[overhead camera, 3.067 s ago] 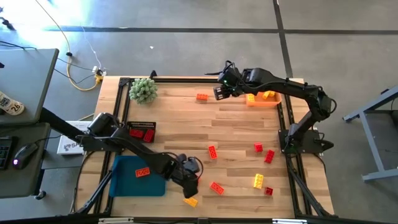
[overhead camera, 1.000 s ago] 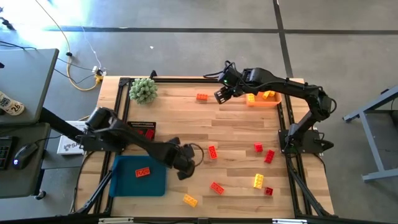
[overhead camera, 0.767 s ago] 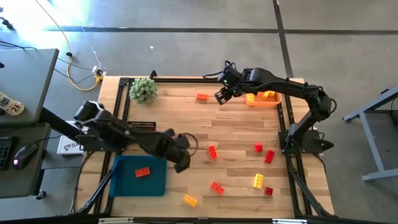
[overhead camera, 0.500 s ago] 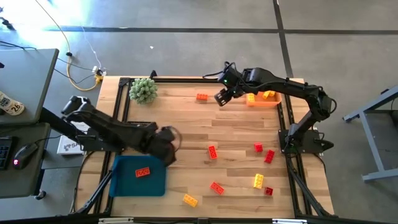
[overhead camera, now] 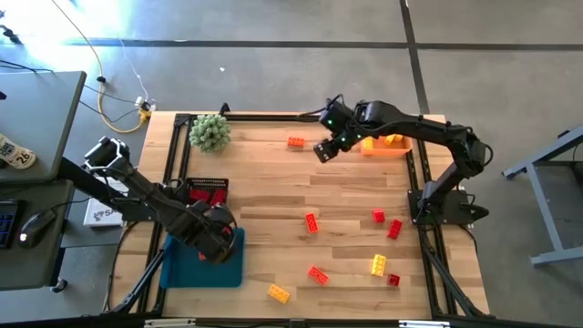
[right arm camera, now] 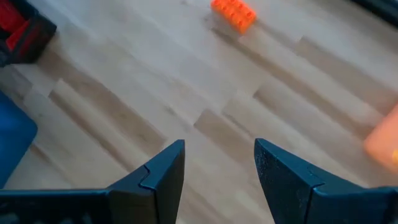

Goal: Sort & place blocks by color
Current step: Put the orange game piece into the blue bin, then put the red game piece into the black bin

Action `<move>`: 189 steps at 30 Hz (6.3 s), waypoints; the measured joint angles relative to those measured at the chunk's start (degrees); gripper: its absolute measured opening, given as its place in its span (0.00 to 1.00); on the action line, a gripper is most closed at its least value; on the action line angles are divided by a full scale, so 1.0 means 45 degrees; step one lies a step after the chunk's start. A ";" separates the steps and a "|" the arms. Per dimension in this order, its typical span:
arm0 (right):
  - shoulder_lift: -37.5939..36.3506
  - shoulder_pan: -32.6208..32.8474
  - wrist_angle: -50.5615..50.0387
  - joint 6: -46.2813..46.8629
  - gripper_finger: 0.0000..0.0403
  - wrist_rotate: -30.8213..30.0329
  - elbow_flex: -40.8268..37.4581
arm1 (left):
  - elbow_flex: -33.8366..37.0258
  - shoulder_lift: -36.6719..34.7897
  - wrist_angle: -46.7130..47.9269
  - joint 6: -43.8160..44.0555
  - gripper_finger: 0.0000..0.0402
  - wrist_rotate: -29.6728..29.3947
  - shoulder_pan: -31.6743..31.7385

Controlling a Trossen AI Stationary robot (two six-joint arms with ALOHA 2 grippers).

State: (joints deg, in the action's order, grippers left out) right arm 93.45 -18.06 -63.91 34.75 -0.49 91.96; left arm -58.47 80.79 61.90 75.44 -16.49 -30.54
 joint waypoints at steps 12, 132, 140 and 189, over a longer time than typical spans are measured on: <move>0.0000 0.2677 -0.2050 0.2346 0.45 -0.0252 0.0000 | 0.1257 -0.0005 -0.1254 0.0660 0.33 0.0218 -0.1109; -0.5248 0.7009 0.4965 1.1513 0.28 0.0578 -1.4027 | 0.1335 -0.4828 -0.4121 -0.3473 0.42 -0.2409 0.4408; -0.5231 0.7000 0.7753 1.0050 0.28 0.0344 -1.3476 | 0.1335 -0.4828 -0.4617 -0.3474 0.42 -0.0940 0.4827; -0.0865 0.5736 1.4984 -0.2407 0.28 0.1790 -0.4136 | 0.1320 -0.4566 -1.2500 -0.8932 0.61 0.2485 0.5842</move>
State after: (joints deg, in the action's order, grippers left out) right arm 89.56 7.75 3.52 23.92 7.56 73.35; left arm -52.53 60.25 5.65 35.25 -5.31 -4.25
